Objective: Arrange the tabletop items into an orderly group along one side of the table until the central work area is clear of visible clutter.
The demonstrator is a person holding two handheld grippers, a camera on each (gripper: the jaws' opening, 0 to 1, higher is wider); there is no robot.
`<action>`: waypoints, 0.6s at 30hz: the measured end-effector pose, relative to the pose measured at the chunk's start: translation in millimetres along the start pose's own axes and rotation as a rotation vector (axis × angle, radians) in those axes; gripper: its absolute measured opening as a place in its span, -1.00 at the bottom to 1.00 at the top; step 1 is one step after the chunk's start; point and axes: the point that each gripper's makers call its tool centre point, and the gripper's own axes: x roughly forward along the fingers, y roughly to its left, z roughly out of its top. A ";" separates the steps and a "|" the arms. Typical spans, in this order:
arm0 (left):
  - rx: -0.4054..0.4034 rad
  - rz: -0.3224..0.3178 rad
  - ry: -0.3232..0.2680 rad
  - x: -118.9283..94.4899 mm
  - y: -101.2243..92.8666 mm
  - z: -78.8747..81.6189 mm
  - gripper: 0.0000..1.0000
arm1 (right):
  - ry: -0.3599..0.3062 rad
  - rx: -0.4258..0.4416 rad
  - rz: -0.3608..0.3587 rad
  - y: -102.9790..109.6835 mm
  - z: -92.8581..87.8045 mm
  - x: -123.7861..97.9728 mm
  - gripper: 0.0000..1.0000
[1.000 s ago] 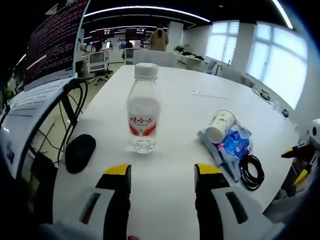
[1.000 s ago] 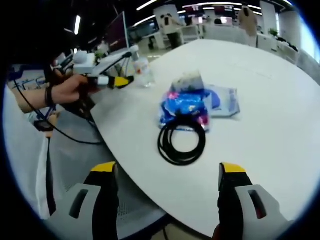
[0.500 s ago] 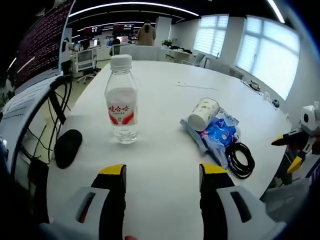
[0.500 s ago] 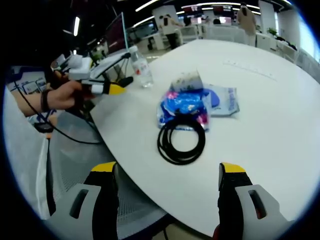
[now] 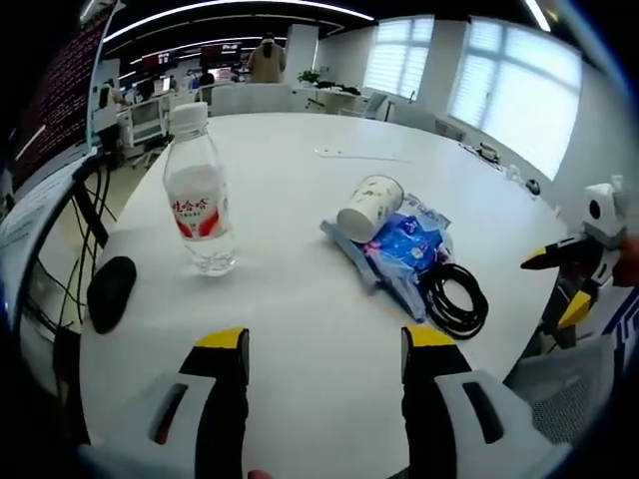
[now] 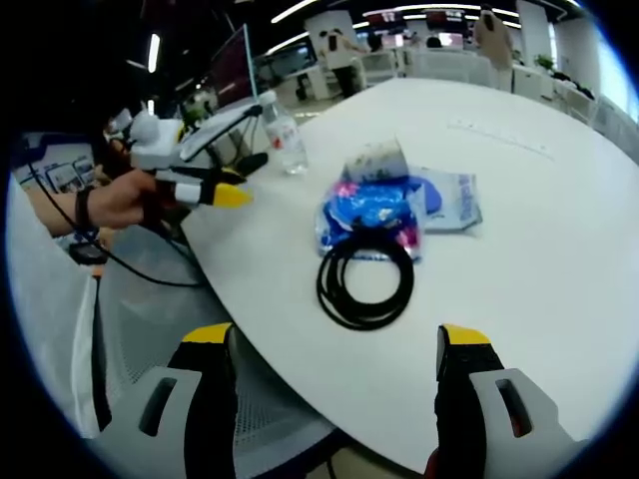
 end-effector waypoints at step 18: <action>0.084 -0.076 0.013 21.1 -39.0 13.9 0.19 | -0.002 0.002 0.001 3.1 -1.9 0.2 0.61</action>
